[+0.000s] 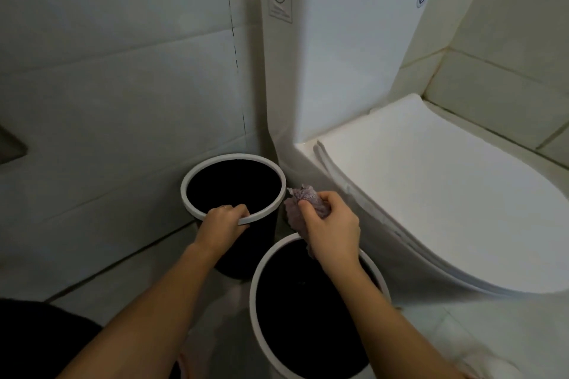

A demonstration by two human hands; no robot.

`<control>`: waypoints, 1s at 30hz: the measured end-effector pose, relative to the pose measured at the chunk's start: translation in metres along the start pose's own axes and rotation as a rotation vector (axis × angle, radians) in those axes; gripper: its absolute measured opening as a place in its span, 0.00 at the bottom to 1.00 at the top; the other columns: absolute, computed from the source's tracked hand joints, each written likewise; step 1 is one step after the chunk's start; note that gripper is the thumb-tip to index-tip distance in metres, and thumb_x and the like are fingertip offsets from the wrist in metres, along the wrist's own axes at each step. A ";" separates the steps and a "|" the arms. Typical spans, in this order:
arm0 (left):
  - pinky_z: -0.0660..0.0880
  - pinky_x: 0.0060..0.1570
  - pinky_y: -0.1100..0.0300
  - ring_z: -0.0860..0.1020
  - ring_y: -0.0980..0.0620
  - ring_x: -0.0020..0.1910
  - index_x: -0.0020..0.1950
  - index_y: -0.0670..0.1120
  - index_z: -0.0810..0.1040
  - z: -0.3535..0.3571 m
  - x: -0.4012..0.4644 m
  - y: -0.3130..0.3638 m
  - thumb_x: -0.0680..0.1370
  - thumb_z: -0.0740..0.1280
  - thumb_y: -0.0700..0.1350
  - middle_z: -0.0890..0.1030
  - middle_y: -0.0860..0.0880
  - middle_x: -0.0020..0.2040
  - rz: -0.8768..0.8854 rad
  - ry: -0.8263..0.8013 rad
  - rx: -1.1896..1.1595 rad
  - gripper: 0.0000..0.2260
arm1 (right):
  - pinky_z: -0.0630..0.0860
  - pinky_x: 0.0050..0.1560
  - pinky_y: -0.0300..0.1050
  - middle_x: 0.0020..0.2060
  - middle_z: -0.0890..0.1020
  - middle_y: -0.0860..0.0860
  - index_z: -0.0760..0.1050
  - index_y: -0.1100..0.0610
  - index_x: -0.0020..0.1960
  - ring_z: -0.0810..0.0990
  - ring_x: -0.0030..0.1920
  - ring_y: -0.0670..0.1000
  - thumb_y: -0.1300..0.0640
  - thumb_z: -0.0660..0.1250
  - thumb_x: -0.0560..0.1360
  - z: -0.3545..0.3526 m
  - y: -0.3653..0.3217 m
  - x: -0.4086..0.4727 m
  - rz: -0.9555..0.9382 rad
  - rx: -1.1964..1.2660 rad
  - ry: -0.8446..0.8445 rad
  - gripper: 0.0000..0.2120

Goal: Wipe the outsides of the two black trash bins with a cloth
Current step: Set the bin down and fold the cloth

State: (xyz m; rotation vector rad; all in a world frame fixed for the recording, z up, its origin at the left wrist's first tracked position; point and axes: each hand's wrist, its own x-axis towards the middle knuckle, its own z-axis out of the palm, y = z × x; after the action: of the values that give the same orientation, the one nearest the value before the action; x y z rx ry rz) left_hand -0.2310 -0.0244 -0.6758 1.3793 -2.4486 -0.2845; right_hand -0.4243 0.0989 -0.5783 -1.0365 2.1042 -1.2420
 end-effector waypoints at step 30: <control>0.77 0.44 0.65 0.81 0.57 0.46 0.59 0.45 0.80 -0.171 0.085 0.171 0.77 0.69 0.34 0.84 0.47 0.50 0.052 -0.387 -0.971 0.13 | 0.74 0.42 0.33 0.40 0.83 0.42 0.78 0.47 0.48 0.81 0.41 0.38 0.49 0.76 0.71 -0.087 -0.092 0.015 -0.196 0.178 0.090 0.09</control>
State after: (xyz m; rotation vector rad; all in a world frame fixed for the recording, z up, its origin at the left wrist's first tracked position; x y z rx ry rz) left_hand -0.3453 -0.0117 -0.4467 0.8506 -2.0532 -1.5845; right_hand -0.4624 0.1039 -0.4570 -1.1466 1.9507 -1.5665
